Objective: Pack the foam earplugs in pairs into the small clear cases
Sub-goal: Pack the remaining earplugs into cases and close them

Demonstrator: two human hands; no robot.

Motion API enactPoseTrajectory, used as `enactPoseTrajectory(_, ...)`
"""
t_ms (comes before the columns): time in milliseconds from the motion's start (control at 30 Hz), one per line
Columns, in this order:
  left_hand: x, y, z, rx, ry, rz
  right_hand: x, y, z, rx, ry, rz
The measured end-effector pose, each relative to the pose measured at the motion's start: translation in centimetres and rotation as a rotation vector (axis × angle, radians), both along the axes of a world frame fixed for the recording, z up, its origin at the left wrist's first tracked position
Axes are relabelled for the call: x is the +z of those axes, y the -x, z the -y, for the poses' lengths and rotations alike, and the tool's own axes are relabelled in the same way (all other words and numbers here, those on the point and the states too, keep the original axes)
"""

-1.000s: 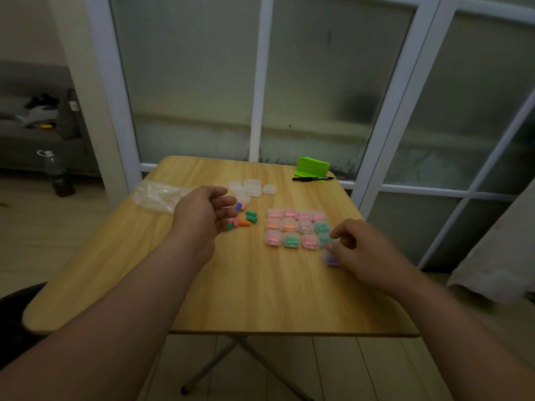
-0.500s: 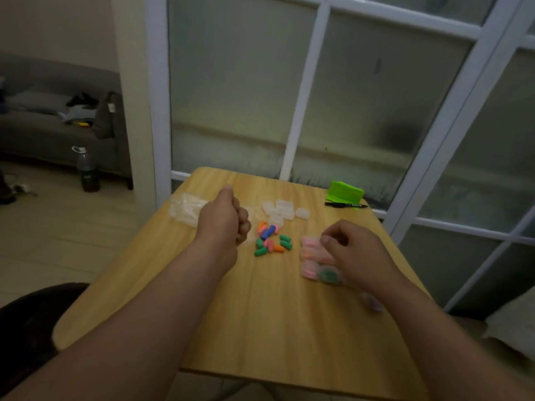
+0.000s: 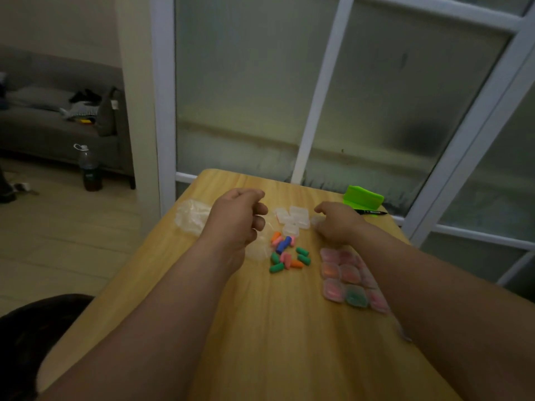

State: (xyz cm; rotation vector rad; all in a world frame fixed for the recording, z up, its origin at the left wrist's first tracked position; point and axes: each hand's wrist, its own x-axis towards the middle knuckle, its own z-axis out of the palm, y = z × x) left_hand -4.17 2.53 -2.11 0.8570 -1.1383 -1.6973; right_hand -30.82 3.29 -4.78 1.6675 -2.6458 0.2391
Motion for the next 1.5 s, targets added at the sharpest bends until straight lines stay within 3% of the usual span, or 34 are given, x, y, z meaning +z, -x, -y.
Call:
enactPoseTrajectory(200, -0.2, 0.1, -0.3, -0.022, 0.007, 0.029, -0.6, -0.4, 0.2, -0.066, 0.021, -0.059)
enactPoseTrajectory(333, 0.1, 0.1, -1.1, -0.043, 0.011, 0.054, 0.0, -0.7, -1.5, -0.033, 0.083, 0.008)
enactPoseTrajectory(533, 0.3, -0.6, -3.3, -0.133, 0.094, 0.137, 2.5, -5.2, -6.3, 0.058, 0.404, 0.243)
enactPoseTrajectory(733, 0.0, -1.7, -6.2, -0.397, 0.073, 0.157, 2.8, -12.3, -13.1, 0.247, 0.631, 0.531)
enactPoseTrajectory(867, -0.3, -2.7, -7.1, -0.484, 0.098, 0.108, 2.3, -13.8, -15.3, 0.313, 0.612, 0.639)
enactPoseTrajectory(1067, -0.6, -3.2, -8.0, -0.435, 0.14, 0.1, 2.0, -14.1, -16.6, 0.339, 0.606, 0.731)
enactPoseTrajectory(1233, -0.6, -3.4, -8.0, -0.436, 0.185, 0.115, 2.4, -13.9, -16.9, 0.168, 0.57, 0.963)
enactPoseTrajectory(1500, -0.8, -3.1, -8.5, -0.479, 0.185, 0.132, 2.2, -13.5, -16.6, 0.084, 0.553, 1.08)
